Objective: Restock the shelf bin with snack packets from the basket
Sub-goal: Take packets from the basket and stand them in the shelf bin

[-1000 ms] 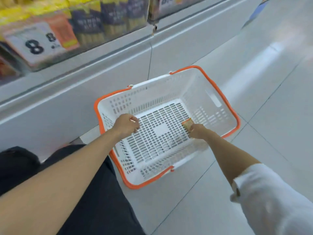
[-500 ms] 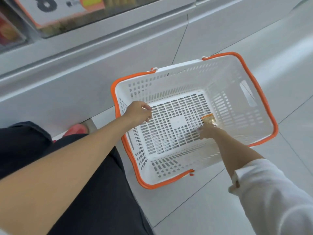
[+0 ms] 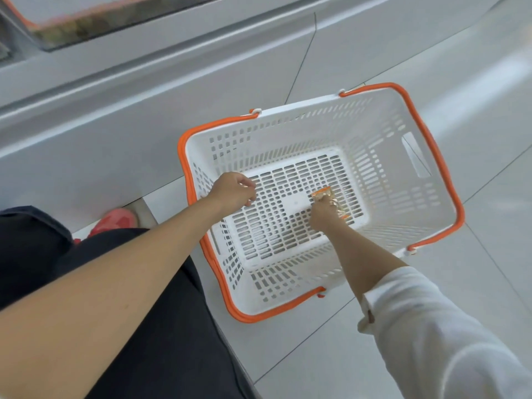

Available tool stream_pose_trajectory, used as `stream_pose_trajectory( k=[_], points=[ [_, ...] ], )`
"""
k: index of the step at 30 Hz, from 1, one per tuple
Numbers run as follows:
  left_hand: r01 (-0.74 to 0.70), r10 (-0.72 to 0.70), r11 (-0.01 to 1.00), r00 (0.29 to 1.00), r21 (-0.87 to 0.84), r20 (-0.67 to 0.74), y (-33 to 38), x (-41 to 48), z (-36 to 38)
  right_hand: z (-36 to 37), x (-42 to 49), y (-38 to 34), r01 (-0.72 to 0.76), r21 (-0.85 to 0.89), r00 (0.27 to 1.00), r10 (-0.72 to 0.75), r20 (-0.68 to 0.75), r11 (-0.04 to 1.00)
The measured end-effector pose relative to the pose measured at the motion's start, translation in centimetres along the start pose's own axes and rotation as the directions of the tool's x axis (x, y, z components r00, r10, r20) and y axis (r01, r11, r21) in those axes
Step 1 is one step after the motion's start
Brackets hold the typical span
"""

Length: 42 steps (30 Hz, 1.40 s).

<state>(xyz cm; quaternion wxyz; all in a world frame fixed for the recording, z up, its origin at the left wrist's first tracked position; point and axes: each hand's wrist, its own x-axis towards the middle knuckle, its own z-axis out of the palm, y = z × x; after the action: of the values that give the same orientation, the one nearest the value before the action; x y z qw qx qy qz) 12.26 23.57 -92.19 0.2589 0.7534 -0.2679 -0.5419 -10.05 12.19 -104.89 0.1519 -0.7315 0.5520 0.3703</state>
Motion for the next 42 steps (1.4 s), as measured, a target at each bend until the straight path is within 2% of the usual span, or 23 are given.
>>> stream_pose_trajectory(
  k=[4, 7, 9, 12, 16, 18, 22, 24, 26, 28, 29, 30, 31, 32, 33, 34, 35, 36, 38, 40, 42],
  points=[
    [0.013, -0.013, 1.000, 1.000, -0.011, -0.003, -0.2, -0.2, 0.1, -0.3, -0.5, -0.8, 0.079, 0.118, 0.993, -0.068, -0.098, 0.990],
    [0.013, -0.013, 0.999, 1.000, -0.034, -0.006, -0.1, -0.4, -0.1, -1.5, -1.4, -1.6, 0.112, 0.136, 0.965, -0.075, -0.250, 0.984],
    [0.008, -0.008, 0.998, 1.000, -0.057, -0.006, 0.2, -0.7, -0.4, -2.4, -1.9, -2.5, 0.147, 0.187, 0.930, -0.071, -0.361, 0.971],
    [0.019, -0.020, 0.995, 1.000, -0.101, -0.011, 1.1, -1.5, -0.8, -4.0, -3.5, -3.7, 0.271, 0.289, 0.885, -0.119, -0.450, 0.918],
    [0.032, -0.038, 0.988, 0.999, -0.148, -0.036, 2.5, -2.9, -1.6, -6.9, -6.9, -4.9, 0.476, 0.299, 0.753, -0.209, -0.624, 0.827],
    [0.055, -0.075, 0.966, 0.995, -0.254, -0.069, 3.6, -3.6, -2.0, -8.6, -8.7, -5.5, 0.547, 0.237, 0.673, -0.253, -0.696, 0.803],
    [0.072, -0.150, 0.877, 0.980, -0.474, -0.130, 6.6, -5.2, -4.0, -12.5, -12.4, -6.2, 0.681, 0.010, 0.438, -0.396, -0.807, 0.732],
    [0.068, -0.132, 0.880, 0.986, -0.471, -0.104, 8.2, -6.6, -5.4, -14.2, -14.6, -6.3, 0.736, -0.190, 0.244, -0.516, -0.821, 0.650],
    [0.019, -0.058, 0.907, 0.995, -0.421, -0.081, 9.5, -8.6, -6.5, -15.4, -16.7, -6.6, 0.748, -0.388, 0.009, -0.592, -0.806, 0.539],
    [-0.080, 0.036, 0.919, 0.992, -0.387, -0.121, 10.6, -10.5, -7.7, -16.8, -18.8, -6.8, 0.737, -0.477, -0.129, -0.594, -0.794, 0.478],
    [-0.130, 0.072, 0.911, 0.984, -0.390, -0.160, 11.1, -11.4, -8.3, -17.6, -19.7, -6.8, 0.747, -0.460, -0.146, -0.555, -0.819, 0.481],
    [-0.173, 0.095, 0.894, 0.975, -0.414, -0.200, 11.5, -12.4, -9.0, -18.5, -20.6, -6.9, 0.788, -0.365, -0.102, -0.480, -0.871, 0.495],
    [-0.211, 0.117, 0.866, 0.967, -0.453, -0.228, 12.0, -13.3, -9.8, -19.4, -21.8, -7.0, 0.849, -0.185, 0.011, -0.366, -0.931, 0.495],
    [-0.250, 0.148, 0.839, 0.959, -0.483, -0.239, 12.5, -14.3, -10.6, -20.4, -23.3, -7.0, 0.893, 0.051, 0.174, -0.237, -0.956, 0.447],
    [-0.284, 0.186, 0.816, 0.954, -0.504, -0.237, 13.0, -15.3, -11.4, -21.6, -24.7, -7.3, 0.890, 0.294, 0.358, -0.135, -0.924, 0.348],
    [-0.314, 0.223, 0.794, 0.947, -0.520, -0.232, 13.5, -16.2, -12.2, -23.0, -26.1, -7.6, 0.841, 0.492, 0.524, -0.113, -0.844, 0.225],
    [-0.345, 0.258, 0.773, 0.938, -0.533, -0.233, 14.0, -17.2, -13.0, -24.3, -27.4, -8.2, 0.772, 0.625, 0.635, -0.165, -0.754, 0.115],
    [-0.379, 0.288, 0.752, 0.925, -0.539, -0.247, 14.4, -18.0, -13.9, -25.6, -28.5, -8.8, 0.727, 0.684, 0.674, -0.245, -0.697, 0.055],
    [-0.439, 0.330, 0.714, 0.898, -0.546, -0.290, 15.2, -20.0, -15.7, -27.6, -30.5, -10.1, 0.730, 0.684, 0.646, -0.317, -0.694, -0.010],
    [-0.495, 0.354, 0.689, 0.867, -0.530, -0.350, 15.7, -21.9, -17.7, -29.5, -32.6, -11.5, 0.744, 0.664, 0.622, -0.286, -0.729, -0.076],
    [-0.555, 0.370, 0.676, 0.825, -0.484, -0.428, 16.0, -23.8, -19.9, -31.4, -34.8, -12.9, 0.763, 0.640, 0.601, -0.265, -0.754, -0.092]
  ],
)
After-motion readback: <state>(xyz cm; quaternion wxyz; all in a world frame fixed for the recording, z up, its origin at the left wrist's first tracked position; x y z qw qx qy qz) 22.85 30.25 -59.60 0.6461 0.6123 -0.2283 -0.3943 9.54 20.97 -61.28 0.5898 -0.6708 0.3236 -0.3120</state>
